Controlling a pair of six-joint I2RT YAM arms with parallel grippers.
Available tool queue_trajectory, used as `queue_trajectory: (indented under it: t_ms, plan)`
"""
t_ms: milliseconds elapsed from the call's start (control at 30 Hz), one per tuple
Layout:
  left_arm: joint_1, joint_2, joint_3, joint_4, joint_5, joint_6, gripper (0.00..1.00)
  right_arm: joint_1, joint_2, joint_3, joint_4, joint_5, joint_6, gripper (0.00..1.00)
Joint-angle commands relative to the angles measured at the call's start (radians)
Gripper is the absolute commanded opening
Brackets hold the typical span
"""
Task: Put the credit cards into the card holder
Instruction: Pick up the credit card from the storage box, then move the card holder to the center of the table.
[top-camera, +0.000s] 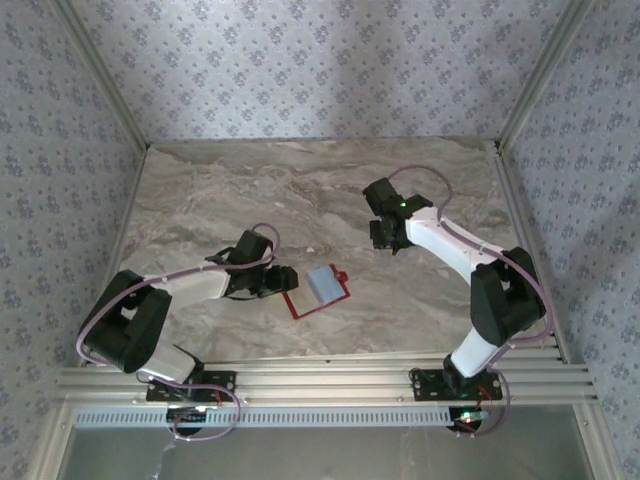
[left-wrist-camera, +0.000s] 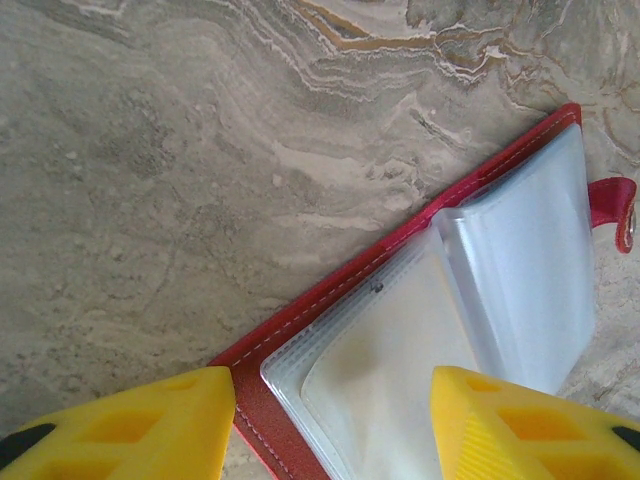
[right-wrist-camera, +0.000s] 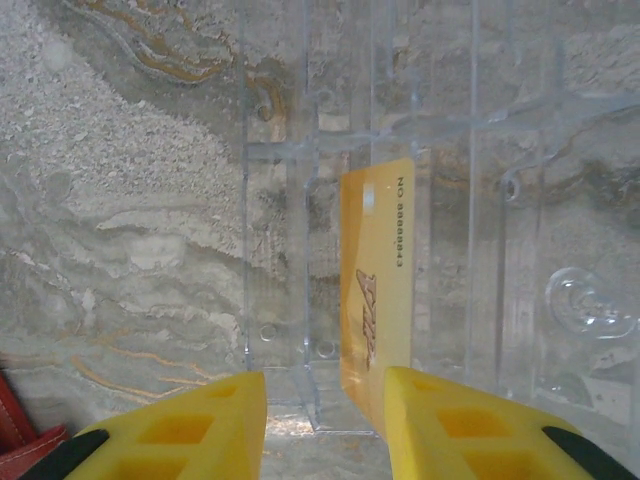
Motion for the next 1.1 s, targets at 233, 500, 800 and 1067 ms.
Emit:
queue_trajectory:
  t_ms: [233, 500, 800, 1067]
  plan:
    - [-0.007, 0.027, 0.014, -0.026, 0.0, 0.008, 0.54, -0.02, 0.034, 0.04, -0.05, 0.072, -0.032, 0.36]
    - [-0.008, 0.03, 0.013, -0.018, 0.003, 0.005, 0.54, -0.047, 0.077, 0.04, -0.035, 0.031, -0.049, 0.33]
    - [-0.009, 0.039, 0.014, -0.016, 0.002, 0.003, 0.54, -0.037, 0.084, 0.049, -0.012, 0.029, -0.051, 0.18]
    - [-0.009, 0.043, 0.016, -0.017, 0.002, 0.003, 0.54, -0.036, 0.092, 0.057, -0.026, 0.031, -0.057, 0.05]
